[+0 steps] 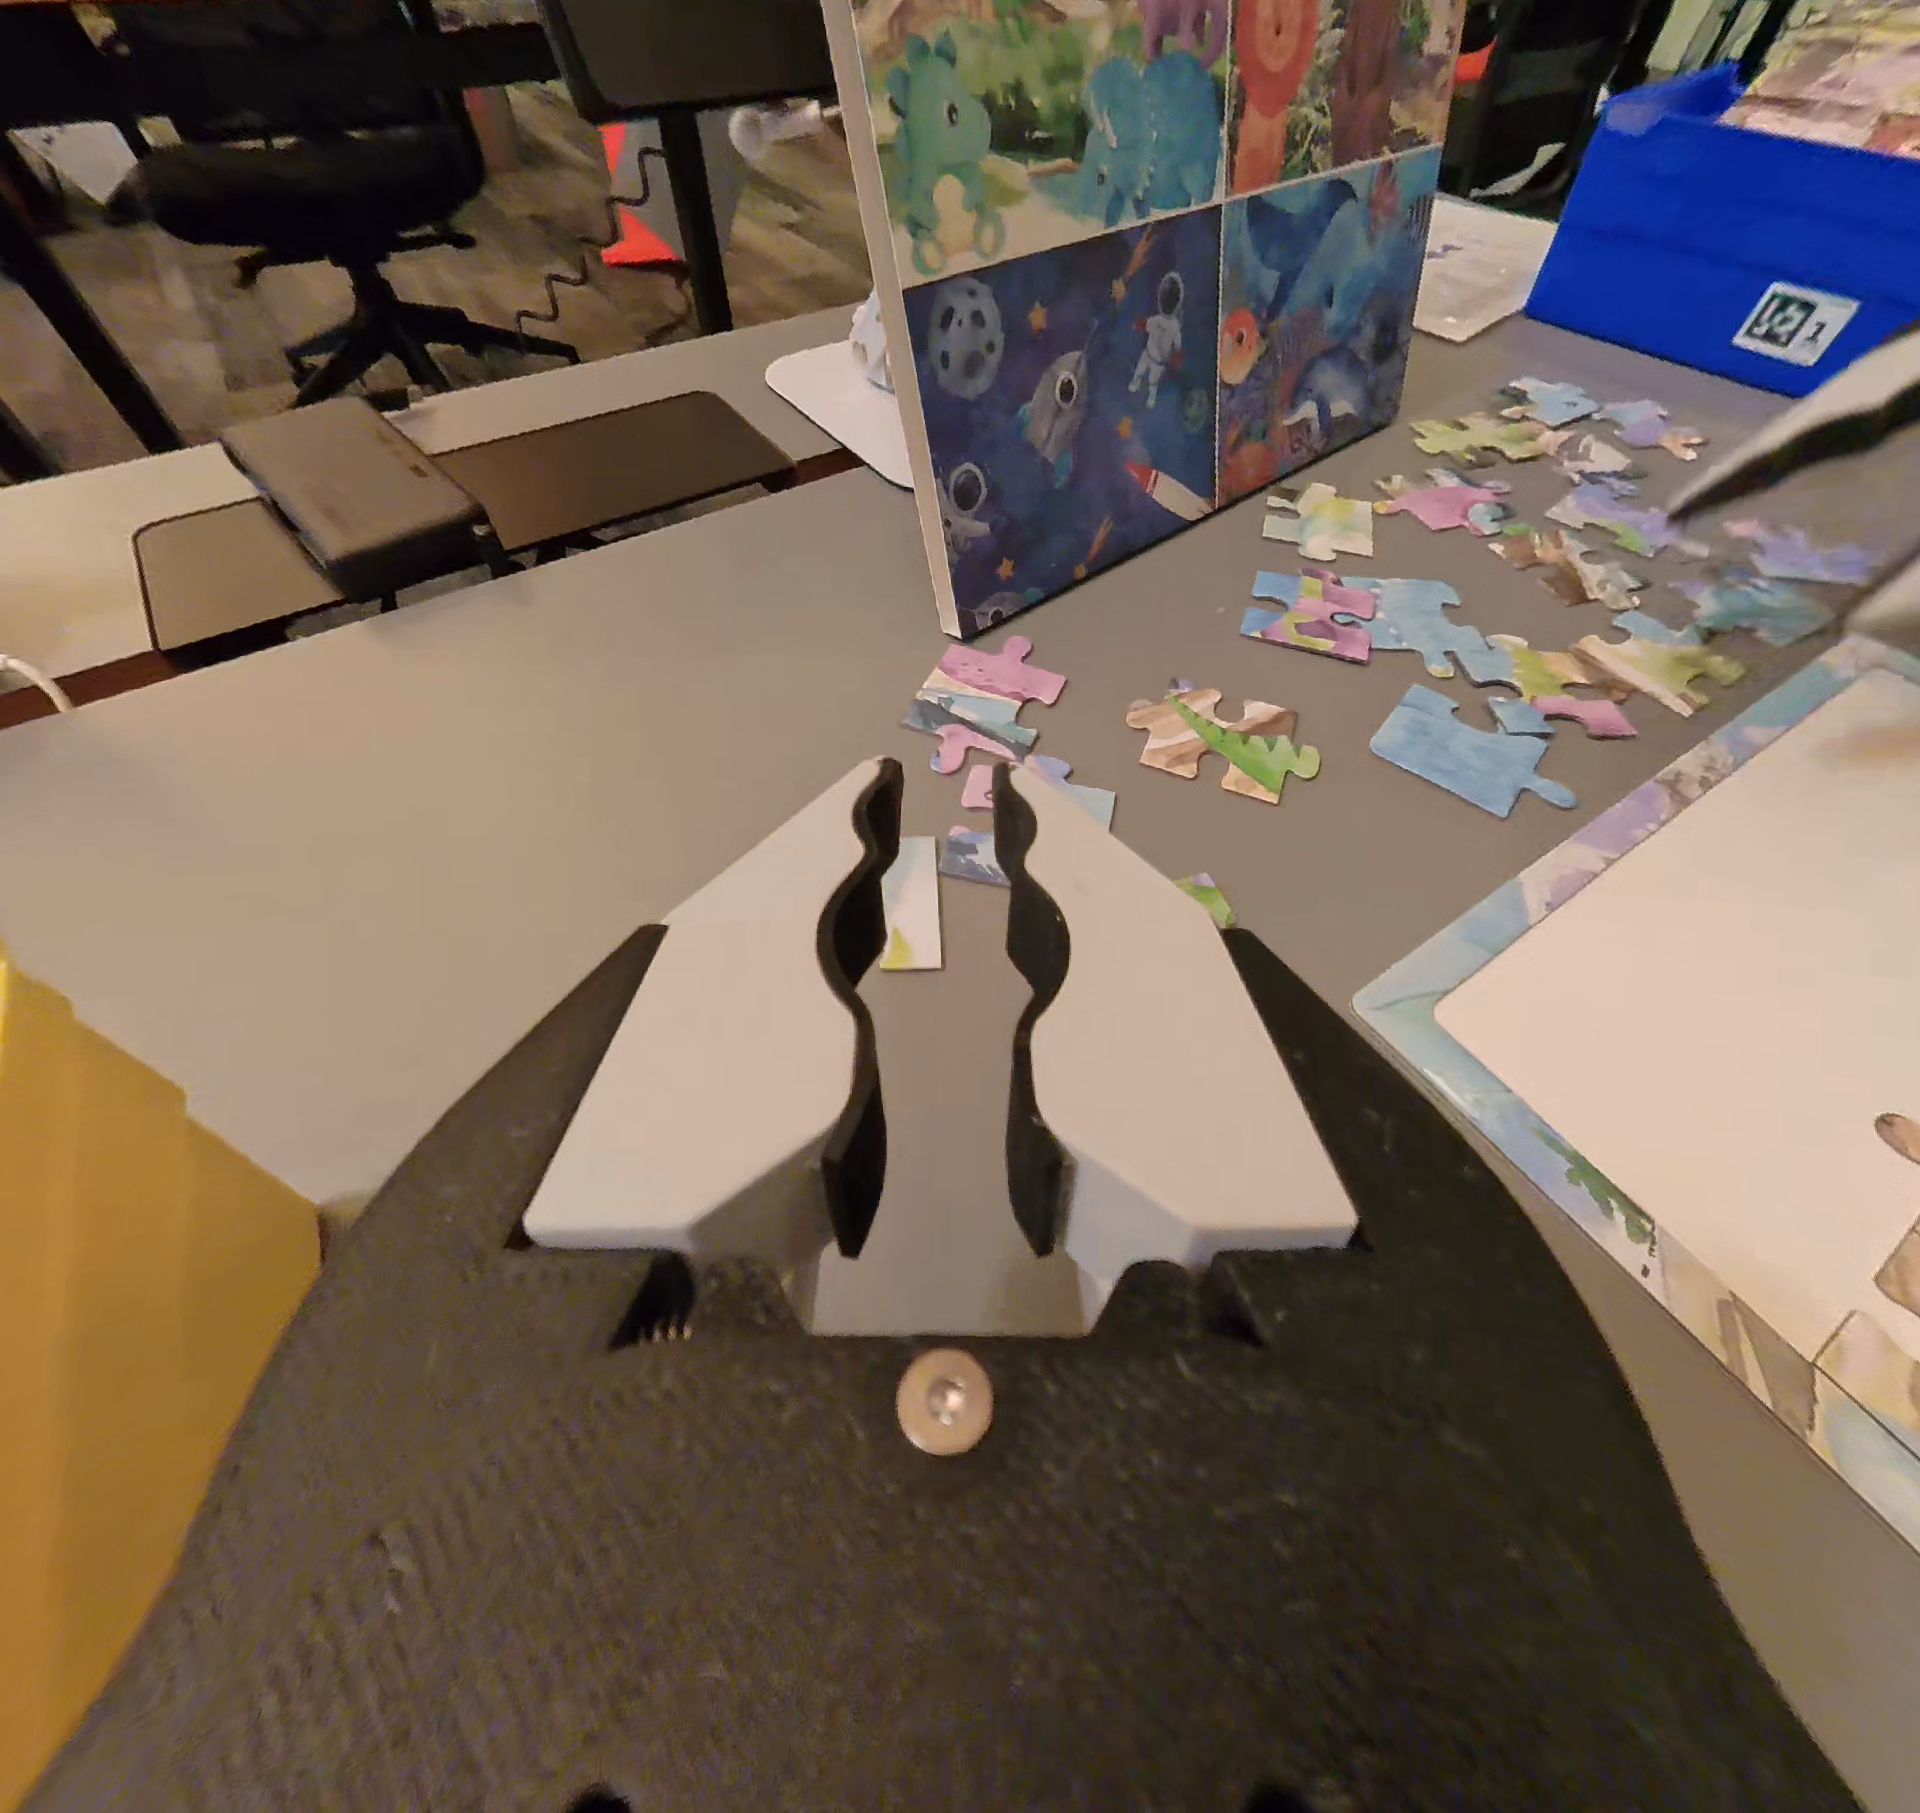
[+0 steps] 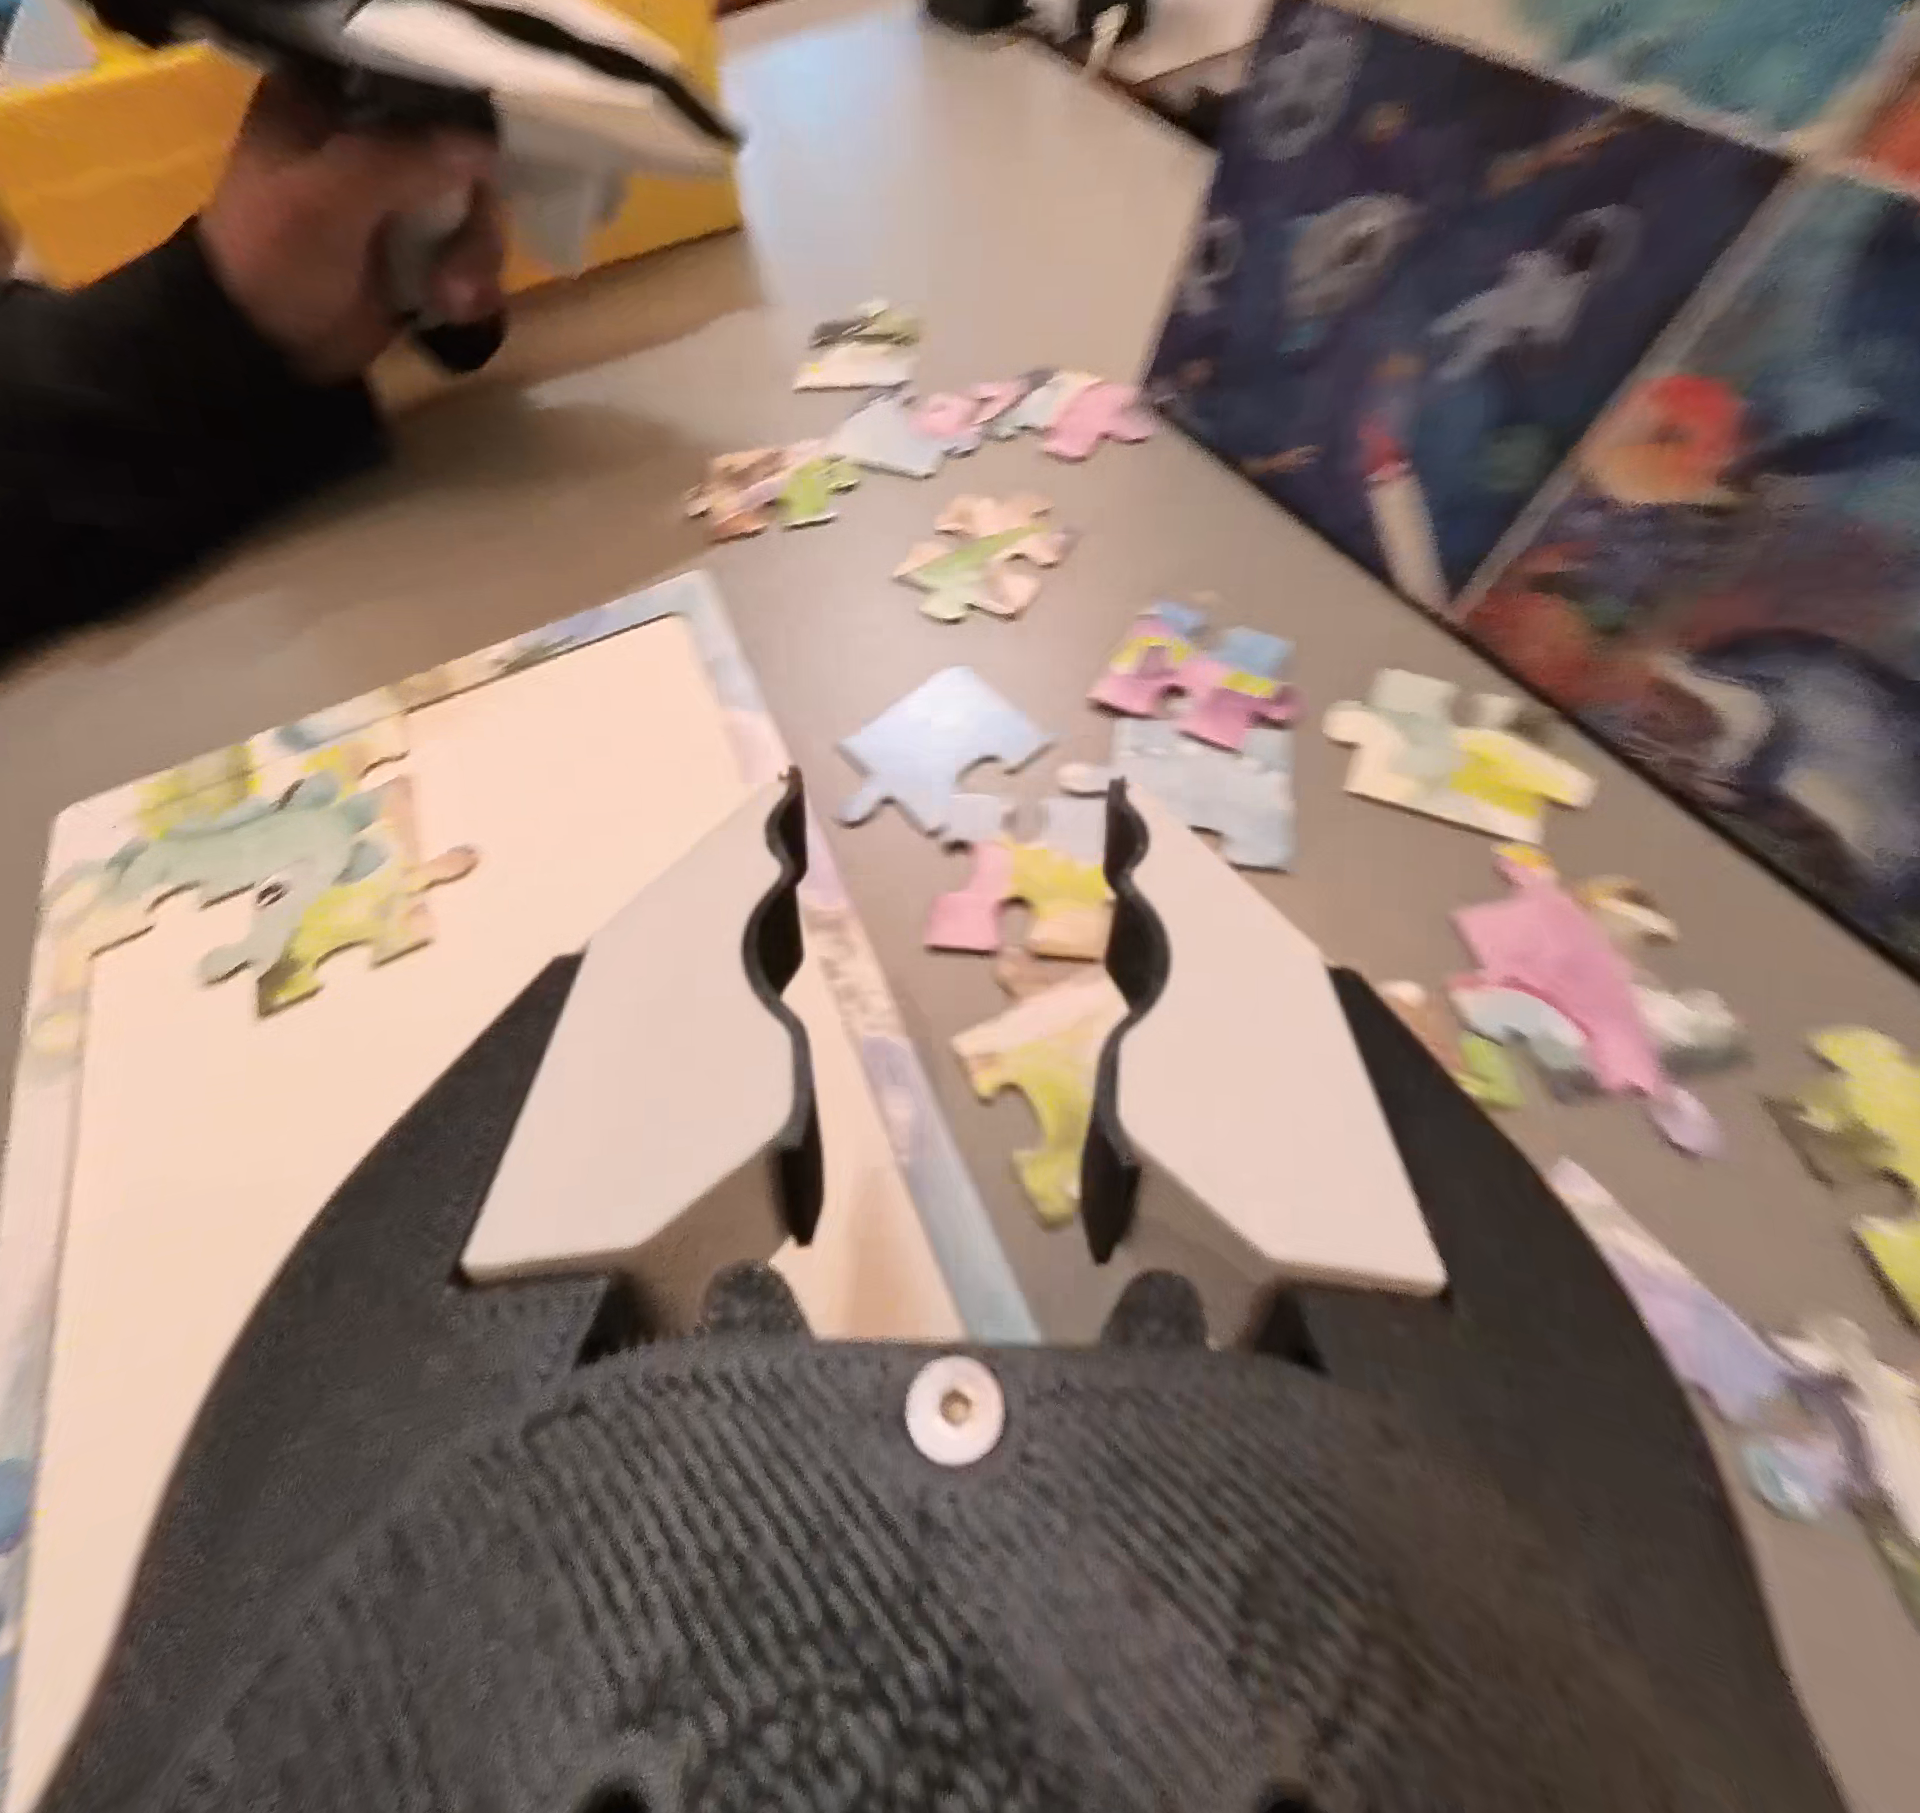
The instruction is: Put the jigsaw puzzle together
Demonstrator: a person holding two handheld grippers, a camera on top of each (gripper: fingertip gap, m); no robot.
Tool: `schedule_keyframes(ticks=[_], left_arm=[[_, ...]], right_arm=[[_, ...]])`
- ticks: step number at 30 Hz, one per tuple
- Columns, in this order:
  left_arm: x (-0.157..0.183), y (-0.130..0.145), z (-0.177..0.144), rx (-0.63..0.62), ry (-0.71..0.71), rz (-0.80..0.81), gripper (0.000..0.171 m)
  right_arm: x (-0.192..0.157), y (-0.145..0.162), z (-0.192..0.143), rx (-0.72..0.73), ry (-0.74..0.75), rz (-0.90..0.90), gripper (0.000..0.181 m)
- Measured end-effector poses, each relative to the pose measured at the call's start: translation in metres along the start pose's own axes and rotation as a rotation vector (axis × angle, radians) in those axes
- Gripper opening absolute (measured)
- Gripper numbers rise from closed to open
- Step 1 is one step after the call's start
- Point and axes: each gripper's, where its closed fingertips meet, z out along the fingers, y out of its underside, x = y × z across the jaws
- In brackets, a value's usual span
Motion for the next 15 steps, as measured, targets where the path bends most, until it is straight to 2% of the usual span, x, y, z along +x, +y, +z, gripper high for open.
schedule_keyframes(ticks=[6, 11, 15], left_arm=[[0.017, 0.006, 0.008, -0.032, 0.055, 0.034, 0.016], [0.071, 0.004, 0.009, -0.025, 0.305, 0.124, 0.042], [0.087, 0.002, 0.007, -0.008, 0.331, 0.193, 0.049]], right_arm=[[0.078, -0.015, -0.065, 0.163, 0.261, 0.032, 0.047], [0.101, -0.017, -0.105, 0.27, 0.285, 0.021, 0.064], [0.117, 0.0, -0.124, 0.224, 0.374, -0.046, 0.064]])
